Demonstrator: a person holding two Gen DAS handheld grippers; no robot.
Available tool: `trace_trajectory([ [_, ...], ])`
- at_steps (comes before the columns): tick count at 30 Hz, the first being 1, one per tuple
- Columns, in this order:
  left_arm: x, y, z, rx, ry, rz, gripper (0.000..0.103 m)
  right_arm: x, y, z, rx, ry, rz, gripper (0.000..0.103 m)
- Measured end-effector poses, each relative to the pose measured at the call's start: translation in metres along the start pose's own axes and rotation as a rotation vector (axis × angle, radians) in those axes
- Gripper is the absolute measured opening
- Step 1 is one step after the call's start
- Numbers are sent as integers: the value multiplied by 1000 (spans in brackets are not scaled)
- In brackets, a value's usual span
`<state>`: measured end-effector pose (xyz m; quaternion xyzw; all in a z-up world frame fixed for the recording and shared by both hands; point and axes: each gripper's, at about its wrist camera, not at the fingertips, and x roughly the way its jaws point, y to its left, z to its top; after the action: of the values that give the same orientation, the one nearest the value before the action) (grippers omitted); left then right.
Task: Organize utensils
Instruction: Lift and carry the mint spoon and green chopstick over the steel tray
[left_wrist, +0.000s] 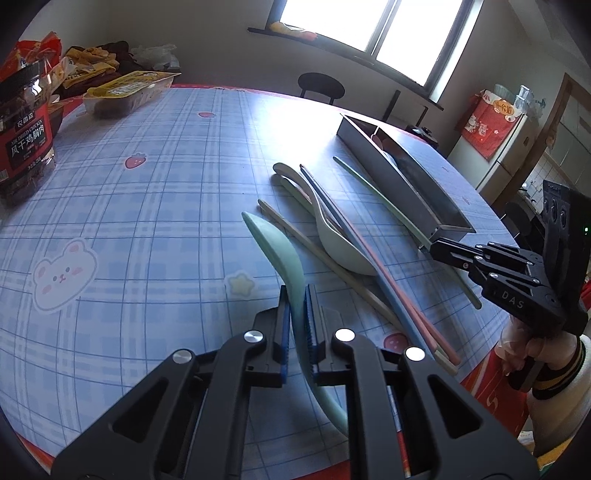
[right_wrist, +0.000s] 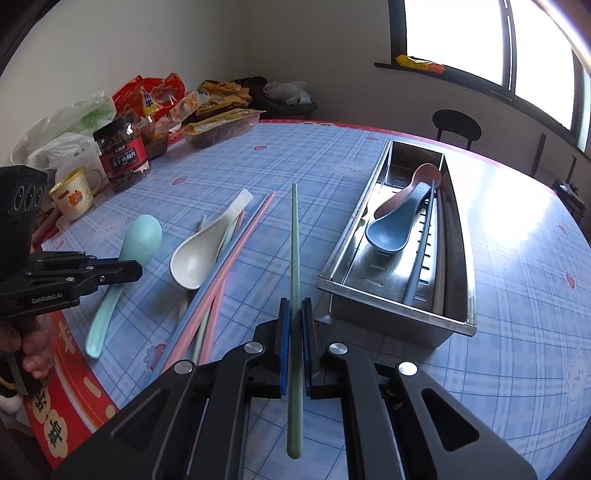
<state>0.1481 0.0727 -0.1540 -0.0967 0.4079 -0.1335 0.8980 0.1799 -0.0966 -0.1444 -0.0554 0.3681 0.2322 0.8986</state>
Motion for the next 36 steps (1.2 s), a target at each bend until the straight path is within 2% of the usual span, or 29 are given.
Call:
trace_trajectory([
  [14,-13,5,-1,-32,-64,23,12,-23,-20,-3,93,-124,56,6],
  [24,-19,-1,0,-2,-62,24,12,-36,-59,-1,282,-164,122,6],
  [27,-27,-6,12,-9,-68,4,12,-43,-76,8,347,-198,169,6],
  [32,-39,-31,46,38,-108,-28,12,-43,-103,39,413,-258,137,6],
  [36,-31,-64,77,103,-109,-39,12,-29,-128,59,517,-281,109,6],
])
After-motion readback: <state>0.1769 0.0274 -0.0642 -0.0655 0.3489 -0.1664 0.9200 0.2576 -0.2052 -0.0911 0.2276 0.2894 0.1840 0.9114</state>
